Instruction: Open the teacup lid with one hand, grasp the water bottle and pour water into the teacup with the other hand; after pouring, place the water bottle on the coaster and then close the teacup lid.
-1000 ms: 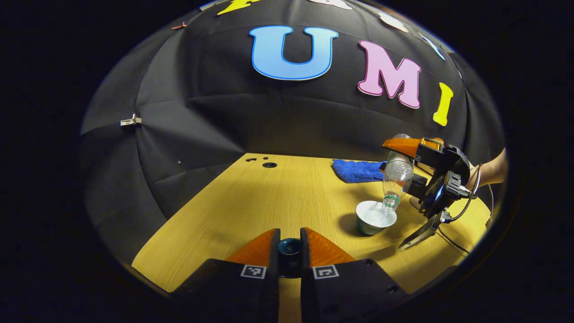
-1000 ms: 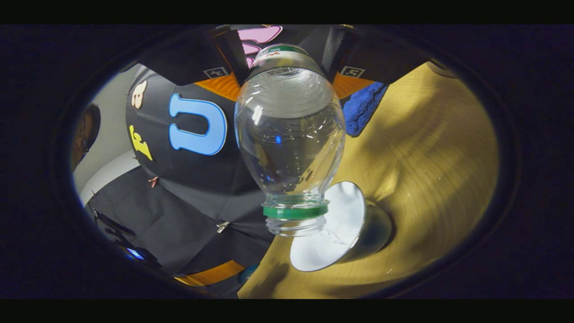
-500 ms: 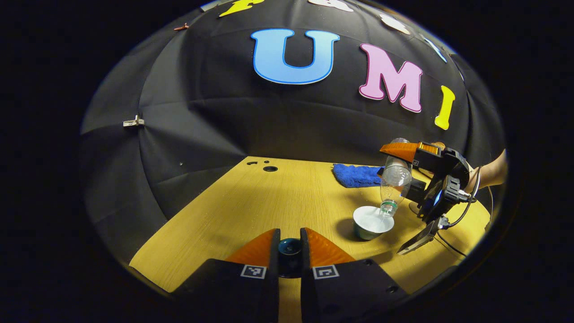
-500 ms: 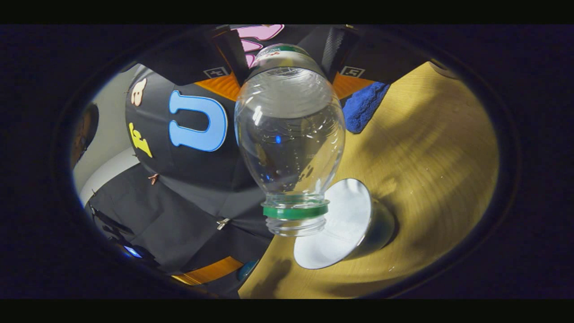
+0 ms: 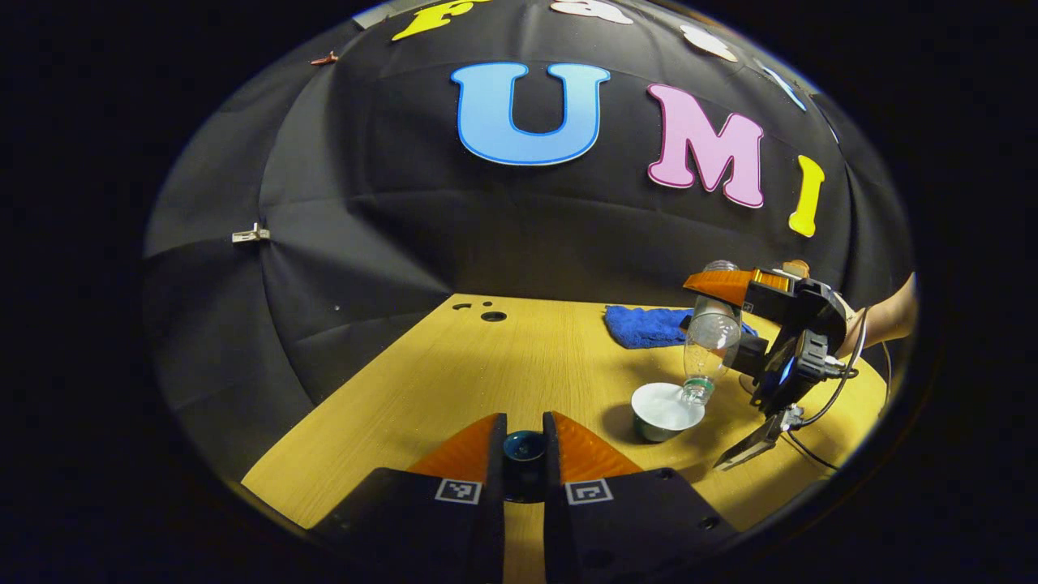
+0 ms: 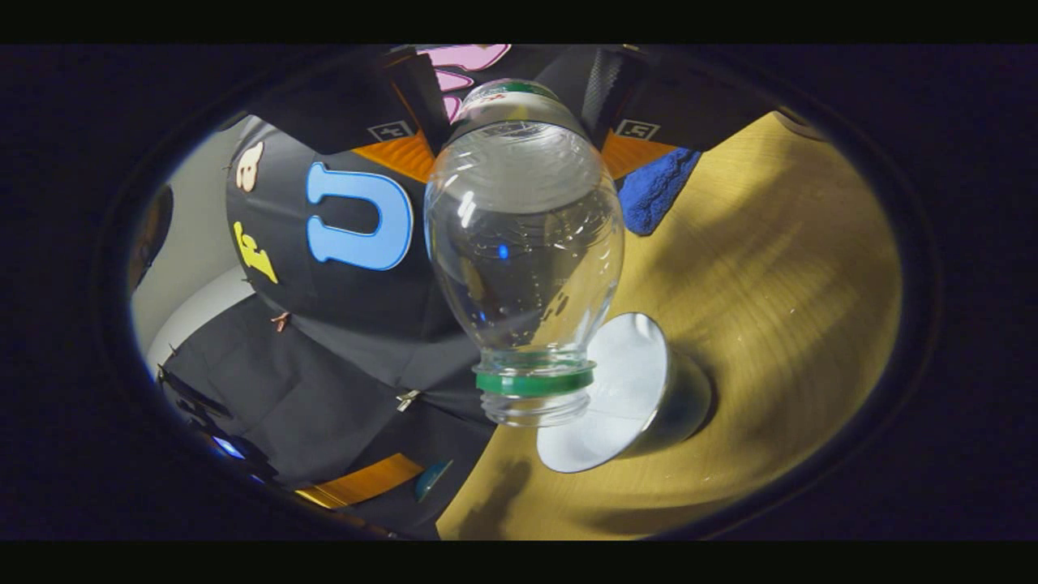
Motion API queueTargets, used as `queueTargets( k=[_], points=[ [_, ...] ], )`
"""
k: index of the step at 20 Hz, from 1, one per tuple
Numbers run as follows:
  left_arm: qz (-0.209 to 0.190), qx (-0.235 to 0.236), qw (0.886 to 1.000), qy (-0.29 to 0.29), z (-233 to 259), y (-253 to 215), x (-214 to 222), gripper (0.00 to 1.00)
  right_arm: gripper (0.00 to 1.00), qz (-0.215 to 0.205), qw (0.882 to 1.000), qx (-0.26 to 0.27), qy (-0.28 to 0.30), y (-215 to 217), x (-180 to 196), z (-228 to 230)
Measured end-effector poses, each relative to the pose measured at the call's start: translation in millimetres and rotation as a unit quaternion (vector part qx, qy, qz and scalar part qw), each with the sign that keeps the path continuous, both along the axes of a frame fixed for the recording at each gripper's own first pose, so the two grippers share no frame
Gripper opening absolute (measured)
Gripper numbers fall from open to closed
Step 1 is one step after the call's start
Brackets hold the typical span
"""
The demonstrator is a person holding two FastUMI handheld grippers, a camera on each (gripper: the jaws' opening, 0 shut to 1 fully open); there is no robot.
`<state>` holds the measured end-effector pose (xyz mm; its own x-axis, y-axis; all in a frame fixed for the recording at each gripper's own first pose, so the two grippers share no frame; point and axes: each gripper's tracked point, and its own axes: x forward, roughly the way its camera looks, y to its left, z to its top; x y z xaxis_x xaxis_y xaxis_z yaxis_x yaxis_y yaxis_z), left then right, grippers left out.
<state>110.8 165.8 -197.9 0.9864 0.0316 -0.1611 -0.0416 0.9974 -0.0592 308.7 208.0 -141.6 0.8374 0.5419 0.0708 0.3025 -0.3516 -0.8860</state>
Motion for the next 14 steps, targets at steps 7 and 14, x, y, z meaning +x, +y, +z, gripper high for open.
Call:
queueTargets(
  k=[7, 14],
  points=[
    [0.027, -0.006, 1.0, -0.011, 10, -13, -8, 0.23, 0.74, -0.035, 0.997, 0.066, 0.02, -22, 0, 22],
    [0.031, -0.005, 0.999, -0.032, 47, -46, -16, 0.23, 0.74, -0.153, 0.928, 0.31, 0.137, -86, -16, 50]
  ],
)
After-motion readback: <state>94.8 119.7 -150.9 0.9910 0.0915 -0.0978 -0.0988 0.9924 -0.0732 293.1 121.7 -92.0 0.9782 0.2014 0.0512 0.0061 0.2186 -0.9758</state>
